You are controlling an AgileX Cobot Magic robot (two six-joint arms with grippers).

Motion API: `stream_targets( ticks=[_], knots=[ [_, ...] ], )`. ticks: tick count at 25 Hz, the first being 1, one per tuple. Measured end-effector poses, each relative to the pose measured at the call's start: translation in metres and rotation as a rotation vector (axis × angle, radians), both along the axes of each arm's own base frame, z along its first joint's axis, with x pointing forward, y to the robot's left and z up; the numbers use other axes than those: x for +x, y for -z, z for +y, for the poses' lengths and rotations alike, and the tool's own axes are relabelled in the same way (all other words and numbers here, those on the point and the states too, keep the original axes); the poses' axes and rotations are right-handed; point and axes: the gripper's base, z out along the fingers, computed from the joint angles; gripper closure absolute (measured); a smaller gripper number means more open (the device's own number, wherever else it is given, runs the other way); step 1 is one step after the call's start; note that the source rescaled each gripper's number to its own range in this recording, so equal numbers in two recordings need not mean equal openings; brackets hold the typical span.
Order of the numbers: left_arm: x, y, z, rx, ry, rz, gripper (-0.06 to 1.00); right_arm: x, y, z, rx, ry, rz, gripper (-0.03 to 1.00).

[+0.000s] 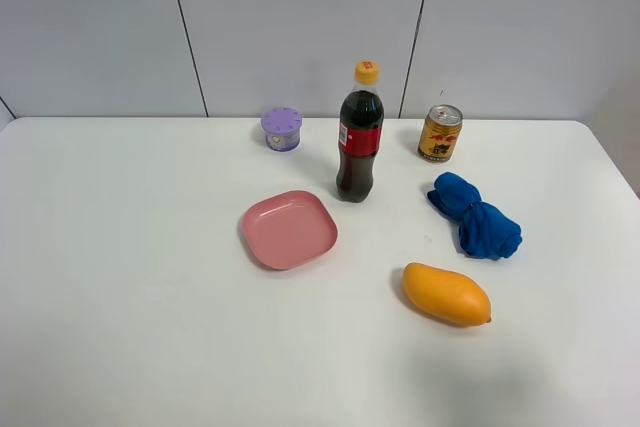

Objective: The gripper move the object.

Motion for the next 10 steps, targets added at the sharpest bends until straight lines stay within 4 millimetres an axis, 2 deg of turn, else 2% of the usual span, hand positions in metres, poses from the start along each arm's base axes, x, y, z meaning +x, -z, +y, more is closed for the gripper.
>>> stream_targets(
  ticks=[10],
  knots=[
    [0.0,0.0,0.0,0.0,0.0,0.0,-0.06,0.0,-0.0001,0.0,0.0,0.0,-0.001,-0.03]
  ],
)
